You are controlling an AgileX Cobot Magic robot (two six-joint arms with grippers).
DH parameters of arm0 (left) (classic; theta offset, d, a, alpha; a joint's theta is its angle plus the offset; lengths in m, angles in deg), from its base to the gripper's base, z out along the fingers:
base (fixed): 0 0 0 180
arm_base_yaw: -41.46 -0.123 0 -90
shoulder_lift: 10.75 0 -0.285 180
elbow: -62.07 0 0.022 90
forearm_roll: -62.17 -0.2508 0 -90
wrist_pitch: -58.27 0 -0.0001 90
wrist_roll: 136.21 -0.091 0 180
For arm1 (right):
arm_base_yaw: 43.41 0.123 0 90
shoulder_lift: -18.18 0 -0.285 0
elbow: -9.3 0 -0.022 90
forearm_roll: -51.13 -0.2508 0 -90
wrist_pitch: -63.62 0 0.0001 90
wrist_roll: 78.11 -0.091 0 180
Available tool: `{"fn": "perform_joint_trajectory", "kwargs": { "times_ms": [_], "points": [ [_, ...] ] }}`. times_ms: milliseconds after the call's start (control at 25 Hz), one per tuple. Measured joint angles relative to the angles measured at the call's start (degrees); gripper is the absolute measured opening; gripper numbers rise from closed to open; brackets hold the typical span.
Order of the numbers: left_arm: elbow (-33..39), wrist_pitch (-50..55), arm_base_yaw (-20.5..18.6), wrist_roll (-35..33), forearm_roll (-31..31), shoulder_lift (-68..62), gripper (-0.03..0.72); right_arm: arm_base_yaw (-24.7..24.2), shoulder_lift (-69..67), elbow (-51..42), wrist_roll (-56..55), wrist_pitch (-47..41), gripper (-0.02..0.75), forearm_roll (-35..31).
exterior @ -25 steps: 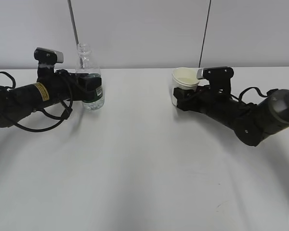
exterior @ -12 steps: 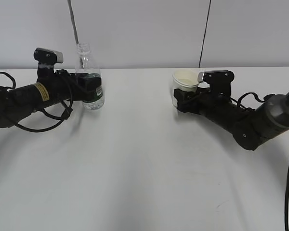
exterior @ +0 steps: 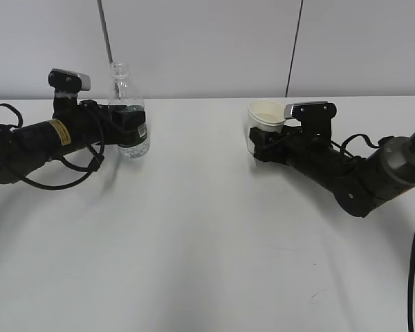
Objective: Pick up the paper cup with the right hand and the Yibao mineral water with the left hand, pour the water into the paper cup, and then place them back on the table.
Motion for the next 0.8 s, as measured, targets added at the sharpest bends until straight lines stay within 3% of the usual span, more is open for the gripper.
{"fn": "perform_joint_trajectory", "kwargs": {
  "times_ms": [200,480,800],
  "points": [
    [0.0,0.0,0.0,-0.01,0.0,-0.07,0.322,0.0,0.0,0.0,0.0,0.04,0.504,0.0],
    [0.0,-0.01,0.0,-0.08,0.09,-0.07,0.322,0.0,0.0,0.0,0.0,0.04,0.608,0.0],
    [0.0,-0.01,0.0,-0.13,0.13,-0.07,0.322,0.0,0.0,0.0,0.31,-0.57,0.614,0.1]
  ]
}}
